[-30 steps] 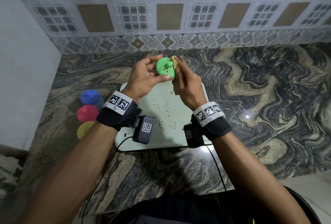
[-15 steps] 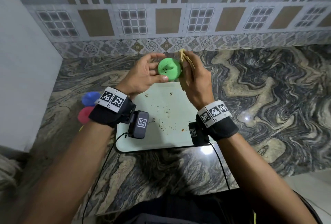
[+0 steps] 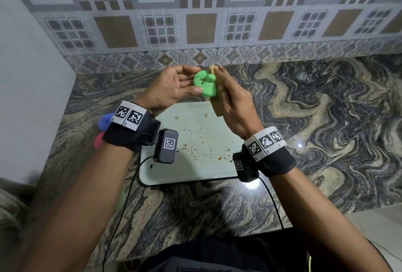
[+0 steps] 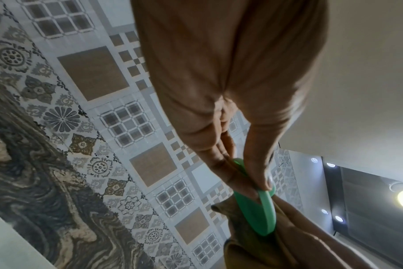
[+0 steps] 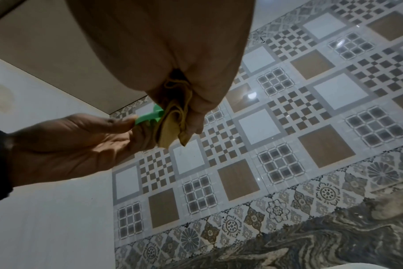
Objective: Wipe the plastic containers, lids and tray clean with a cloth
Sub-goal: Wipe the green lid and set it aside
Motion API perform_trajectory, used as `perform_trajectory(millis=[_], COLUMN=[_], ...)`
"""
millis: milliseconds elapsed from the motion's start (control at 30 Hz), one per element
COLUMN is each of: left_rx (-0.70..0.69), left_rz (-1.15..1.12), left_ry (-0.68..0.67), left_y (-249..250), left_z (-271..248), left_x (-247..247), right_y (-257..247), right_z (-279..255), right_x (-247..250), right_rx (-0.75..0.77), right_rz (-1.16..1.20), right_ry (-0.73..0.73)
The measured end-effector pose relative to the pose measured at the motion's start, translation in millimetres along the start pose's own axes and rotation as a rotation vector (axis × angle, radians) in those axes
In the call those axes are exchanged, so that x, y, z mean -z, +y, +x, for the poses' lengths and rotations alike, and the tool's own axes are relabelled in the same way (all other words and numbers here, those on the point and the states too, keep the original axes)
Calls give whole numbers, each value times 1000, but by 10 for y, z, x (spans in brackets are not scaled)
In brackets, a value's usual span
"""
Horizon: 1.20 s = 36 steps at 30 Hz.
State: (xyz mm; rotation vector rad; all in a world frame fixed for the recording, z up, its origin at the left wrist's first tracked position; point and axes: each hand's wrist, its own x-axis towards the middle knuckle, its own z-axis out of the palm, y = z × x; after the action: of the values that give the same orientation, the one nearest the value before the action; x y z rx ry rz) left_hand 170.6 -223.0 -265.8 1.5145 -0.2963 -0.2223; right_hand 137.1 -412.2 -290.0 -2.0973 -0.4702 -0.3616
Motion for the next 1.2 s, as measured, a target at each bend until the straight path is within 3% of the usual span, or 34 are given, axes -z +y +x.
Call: perform_trajectory(millis=[233, 400, 500, 567, 733, 900, 1033, 1200], left_rx=[6, -38, -54, -44, -13, -36, -79, -85], left_rz=[-156, -276, -280, -283, -257, -155, -210, -274], left_ry=[-51, 174, 345, 375, 291, 98, 213, 339], left_y=[79, 69, 63, 58, 55, 123, 139, 87], left_z=[-20, 50, 71, 50, -46, -91, -20, 24], left_x=[0, -110, -304, -411, -436, -275, -213, -325], right_y=[-37, -124, -139, -137, -106, -121, -181, -178], right_z=[33, 16, 21, 17, -25, 37, 51, 10], right_x=[67, 32, -32, -52, -4, 117, 143, 13], right_rx=[71, -42, -31, -16, 24, -20, -64, -36], right_rz=[37, 120, 96, 77, -36, -38, -43, -51], right_ry=[35, 151, 281, 324, 242, 122, -4, 14])
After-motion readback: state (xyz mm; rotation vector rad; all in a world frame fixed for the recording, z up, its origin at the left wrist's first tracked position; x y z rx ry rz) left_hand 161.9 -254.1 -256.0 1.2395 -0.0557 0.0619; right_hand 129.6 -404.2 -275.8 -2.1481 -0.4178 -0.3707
